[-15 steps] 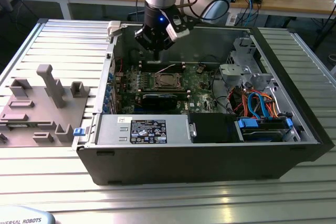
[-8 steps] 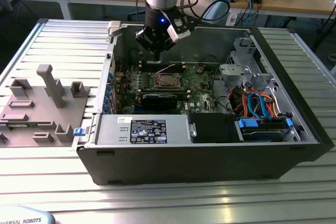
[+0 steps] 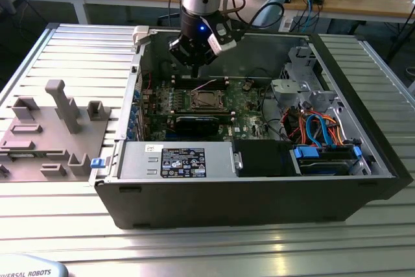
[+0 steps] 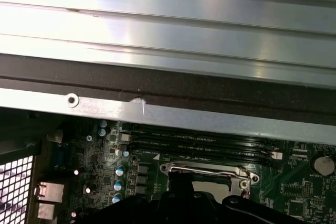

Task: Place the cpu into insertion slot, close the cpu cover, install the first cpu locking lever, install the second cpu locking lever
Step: 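Install the first cpu locking lever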

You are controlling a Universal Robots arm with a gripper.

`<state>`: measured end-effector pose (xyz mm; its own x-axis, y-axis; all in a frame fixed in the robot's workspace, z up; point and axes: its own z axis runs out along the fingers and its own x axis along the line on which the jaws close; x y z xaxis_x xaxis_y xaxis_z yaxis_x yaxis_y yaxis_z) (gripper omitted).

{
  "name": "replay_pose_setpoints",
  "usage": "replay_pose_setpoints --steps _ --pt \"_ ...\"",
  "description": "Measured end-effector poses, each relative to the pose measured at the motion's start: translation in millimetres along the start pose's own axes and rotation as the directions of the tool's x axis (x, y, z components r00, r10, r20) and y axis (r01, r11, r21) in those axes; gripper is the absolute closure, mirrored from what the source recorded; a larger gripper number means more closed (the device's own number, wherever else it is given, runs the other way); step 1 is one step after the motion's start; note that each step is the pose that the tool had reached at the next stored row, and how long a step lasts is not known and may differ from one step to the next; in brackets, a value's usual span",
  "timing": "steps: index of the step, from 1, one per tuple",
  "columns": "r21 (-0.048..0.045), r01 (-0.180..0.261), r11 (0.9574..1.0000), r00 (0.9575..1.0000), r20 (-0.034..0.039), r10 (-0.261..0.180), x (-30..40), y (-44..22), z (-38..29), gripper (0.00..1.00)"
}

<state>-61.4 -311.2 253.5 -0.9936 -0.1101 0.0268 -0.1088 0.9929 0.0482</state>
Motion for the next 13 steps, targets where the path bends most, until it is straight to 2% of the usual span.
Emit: replay_pose_setpoints --steps 13 --pt "0.0001 0.0 1.0 1.0 -0.0001 0.0 -6.6 -1.2 9.5 0.89"
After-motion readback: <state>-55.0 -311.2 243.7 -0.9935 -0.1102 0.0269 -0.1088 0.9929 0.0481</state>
